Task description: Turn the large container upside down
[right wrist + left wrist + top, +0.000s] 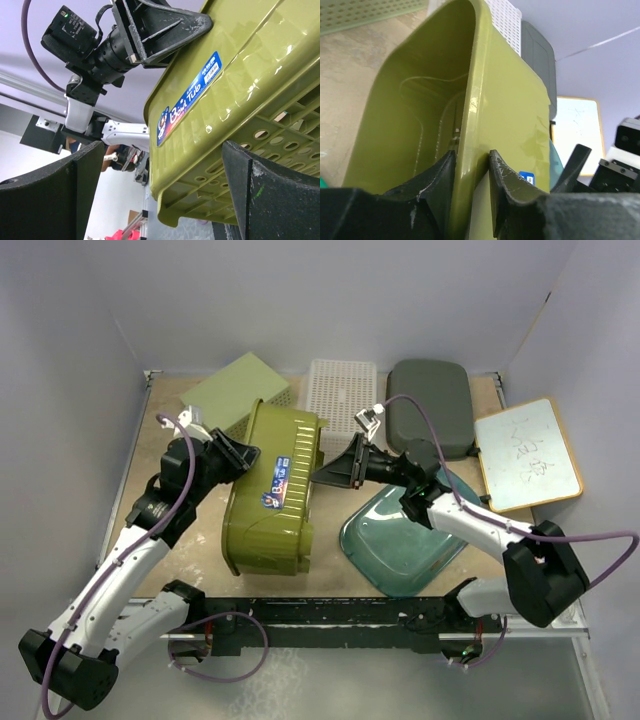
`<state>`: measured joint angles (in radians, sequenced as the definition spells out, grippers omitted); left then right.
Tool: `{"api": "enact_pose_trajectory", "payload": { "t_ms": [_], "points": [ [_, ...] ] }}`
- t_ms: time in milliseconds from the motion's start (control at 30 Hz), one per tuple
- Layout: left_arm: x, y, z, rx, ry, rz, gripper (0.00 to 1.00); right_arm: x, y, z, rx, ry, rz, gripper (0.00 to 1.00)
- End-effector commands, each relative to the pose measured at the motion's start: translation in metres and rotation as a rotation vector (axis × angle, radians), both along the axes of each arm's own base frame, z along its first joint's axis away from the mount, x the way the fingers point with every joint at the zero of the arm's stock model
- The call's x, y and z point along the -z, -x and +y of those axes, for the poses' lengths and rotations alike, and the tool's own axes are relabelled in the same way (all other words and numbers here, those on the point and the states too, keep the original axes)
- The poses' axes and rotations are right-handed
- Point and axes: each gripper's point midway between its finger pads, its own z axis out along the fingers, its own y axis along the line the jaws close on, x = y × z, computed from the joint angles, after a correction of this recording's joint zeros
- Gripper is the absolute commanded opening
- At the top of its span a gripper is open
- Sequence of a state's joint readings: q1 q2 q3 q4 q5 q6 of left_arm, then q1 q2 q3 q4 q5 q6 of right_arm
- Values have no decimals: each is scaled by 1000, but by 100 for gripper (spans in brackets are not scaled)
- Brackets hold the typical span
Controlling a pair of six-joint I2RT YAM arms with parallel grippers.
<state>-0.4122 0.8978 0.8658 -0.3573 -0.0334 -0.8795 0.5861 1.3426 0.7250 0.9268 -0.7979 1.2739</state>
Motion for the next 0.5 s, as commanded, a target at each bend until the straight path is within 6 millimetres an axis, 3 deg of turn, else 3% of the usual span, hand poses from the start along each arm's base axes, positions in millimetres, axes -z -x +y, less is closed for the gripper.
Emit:
{"api": "enact_pose_trajectory", "payload": {
  "t_ms": [0, 100, 367, 467],
  "points": [
    [117, 48, 35, -29, -258, 393, 36, -105, 43, 3, -104, -236, -300, 100],
    [117, 49, 38, -45, -260, 394, 49, -106, 43, 7, -110, -233, -303, 100],
    [110, 54, 53, -109, -298, 402, 51, -98, 43, 21, -138, -233, -274, 100],
    [107, 55, 61, -142, -323, 408, 57, -111, 43, 26, -148, -253, -298, 100]
  ]
}}
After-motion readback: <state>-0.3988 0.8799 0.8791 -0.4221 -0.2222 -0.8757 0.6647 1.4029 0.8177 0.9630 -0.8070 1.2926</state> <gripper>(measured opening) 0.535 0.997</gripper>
